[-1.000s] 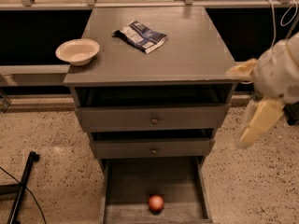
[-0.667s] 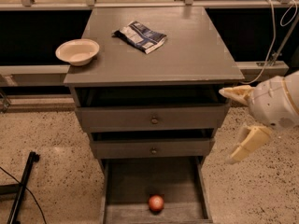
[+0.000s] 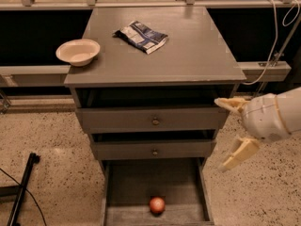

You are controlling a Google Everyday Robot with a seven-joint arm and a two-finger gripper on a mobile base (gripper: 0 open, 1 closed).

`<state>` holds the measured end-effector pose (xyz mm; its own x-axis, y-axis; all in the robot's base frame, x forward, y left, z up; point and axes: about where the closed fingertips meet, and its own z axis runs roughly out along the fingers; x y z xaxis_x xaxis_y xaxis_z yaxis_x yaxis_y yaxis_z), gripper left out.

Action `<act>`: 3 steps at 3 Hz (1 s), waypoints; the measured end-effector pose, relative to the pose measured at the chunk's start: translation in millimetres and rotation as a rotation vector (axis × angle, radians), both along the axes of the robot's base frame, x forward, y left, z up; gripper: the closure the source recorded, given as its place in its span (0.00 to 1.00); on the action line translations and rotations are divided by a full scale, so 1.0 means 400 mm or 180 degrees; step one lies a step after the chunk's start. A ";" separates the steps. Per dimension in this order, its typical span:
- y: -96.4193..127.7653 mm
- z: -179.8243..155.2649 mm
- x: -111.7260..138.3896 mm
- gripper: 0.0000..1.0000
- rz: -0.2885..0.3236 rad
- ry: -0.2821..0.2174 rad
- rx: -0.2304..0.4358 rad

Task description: Pick apple from bottom drawer and place on counter

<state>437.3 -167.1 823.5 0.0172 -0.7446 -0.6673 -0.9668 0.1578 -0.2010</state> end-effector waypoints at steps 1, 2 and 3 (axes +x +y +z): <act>0.047 -0.212 0.038 0.00 0.0030 0.0011 0.0093; 0.097 -0.412 0.079 0.00 0.0172 -0.0143 0.0148; 0.096 -0.415 0.082 0.00 0.0159 -0.0145 0.0153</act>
Offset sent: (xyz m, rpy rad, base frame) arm 0.0437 0.0586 -0.2390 0.0540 -0.0950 0.1139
